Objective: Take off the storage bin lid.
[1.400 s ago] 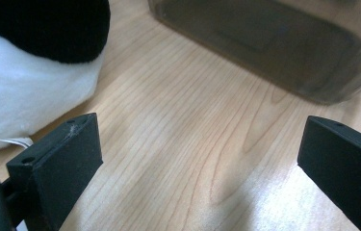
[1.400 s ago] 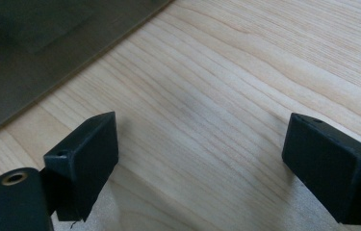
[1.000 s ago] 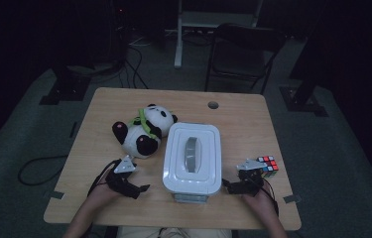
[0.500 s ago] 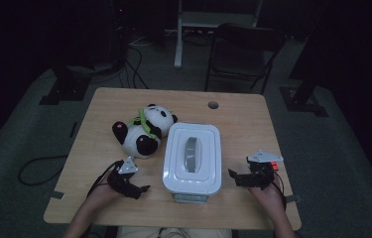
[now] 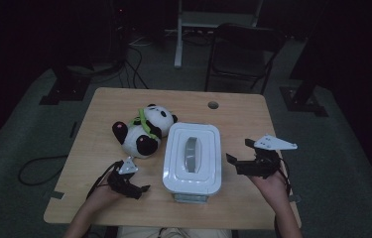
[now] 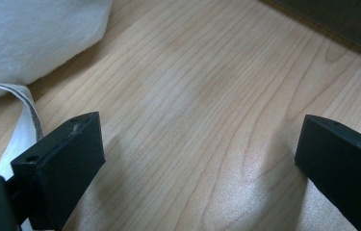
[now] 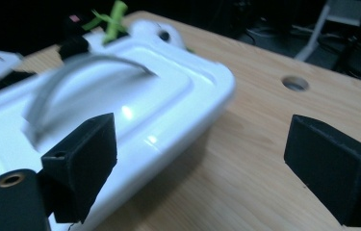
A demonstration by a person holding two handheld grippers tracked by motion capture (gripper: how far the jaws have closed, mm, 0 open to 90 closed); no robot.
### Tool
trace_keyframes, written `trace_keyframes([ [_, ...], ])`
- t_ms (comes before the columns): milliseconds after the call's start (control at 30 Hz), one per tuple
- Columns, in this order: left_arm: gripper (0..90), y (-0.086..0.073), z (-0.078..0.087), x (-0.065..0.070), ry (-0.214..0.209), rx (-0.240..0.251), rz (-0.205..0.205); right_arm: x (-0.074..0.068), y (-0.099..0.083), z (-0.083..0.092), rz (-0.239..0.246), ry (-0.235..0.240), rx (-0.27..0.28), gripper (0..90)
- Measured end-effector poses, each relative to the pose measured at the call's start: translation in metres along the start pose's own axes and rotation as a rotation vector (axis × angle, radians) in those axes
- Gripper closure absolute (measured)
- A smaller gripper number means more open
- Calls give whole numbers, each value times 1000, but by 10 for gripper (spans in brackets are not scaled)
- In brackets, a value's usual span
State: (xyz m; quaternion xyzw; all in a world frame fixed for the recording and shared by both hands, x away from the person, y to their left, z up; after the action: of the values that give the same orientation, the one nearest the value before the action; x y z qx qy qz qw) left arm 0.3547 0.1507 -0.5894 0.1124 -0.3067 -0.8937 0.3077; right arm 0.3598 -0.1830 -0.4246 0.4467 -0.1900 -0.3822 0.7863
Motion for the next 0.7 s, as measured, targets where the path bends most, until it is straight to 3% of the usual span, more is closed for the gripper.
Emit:
trace_keyframes([
  [333, 37, 0, 0, 0, 0, 0, 0, -34, 15, -20, 48, 88, 19, 110],
  [567, 37, 0, 0, 0, 0, 0, 1, -61, 16, -40, 79, 174, -5, 128],
  [700, 37, 0, 0, 0, 0, 1, 1, -70, 16, -49, 81, 196, -16, 128],
])
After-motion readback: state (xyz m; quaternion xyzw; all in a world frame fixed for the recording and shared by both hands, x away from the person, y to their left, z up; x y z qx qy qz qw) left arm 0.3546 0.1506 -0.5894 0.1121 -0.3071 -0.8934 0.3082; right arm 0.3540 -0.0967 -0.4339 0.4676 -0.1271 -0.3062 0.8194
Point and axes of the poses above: each handheld gripper's, and its own axes: z roughly backward along the jaws, y roughly out of its top, x roughly to its right, the point moved 9 cm from there along -z, roughly forward along the jaws, and after that the axes turned 5 degrees about -x, right-handed, at the moved point
